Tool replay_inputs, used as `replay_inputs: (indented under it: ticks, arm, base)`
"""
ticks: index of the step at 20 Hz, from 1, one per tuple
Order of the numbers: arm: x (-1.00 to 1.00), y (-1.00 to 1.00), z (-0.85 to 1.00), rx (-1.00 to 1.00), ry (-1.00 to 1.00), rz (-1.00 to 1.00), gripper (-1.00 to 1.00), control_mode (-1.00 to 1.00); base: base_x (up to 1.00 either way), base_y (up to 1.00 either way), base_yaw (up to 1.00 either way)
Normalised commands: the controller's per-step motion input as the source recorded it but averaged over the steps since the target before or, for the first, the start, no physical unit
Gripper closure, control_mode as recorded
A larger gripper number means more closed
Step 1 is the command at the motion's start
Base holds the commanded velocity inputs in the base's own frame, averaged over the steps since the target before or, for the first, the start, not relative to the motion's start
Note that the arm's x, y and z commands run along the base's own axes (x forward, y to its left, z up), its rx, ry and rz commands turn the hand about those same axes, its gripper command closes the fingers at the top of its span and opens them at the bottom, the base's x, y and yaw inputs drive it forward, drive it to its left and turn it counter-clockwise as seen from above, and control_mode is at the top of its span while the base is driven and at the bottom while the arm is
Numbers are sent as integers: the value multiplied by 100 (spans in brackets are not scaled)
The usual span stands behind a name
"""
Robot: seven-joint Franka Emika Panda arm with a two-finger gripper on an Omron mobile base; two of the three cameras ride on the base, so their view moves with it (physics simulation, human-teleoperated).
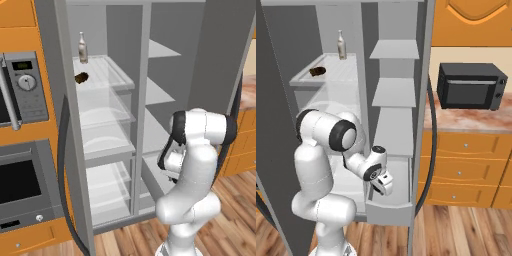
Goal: Take the sweet potato and squash from the fridge shelf and place them in the freezer drawer to begin freezing them.
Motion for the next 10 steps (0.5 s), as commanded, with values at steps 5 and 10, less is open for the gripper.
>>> replay_inputs:
  ticks: [5,10]
  arm:
    - [15,-2,-43,1,4,0,100,-100]
    - [2,-3,-43,3,6,0,100,-100]
  base:
    - [0,0,0]
    - [0,0,0]
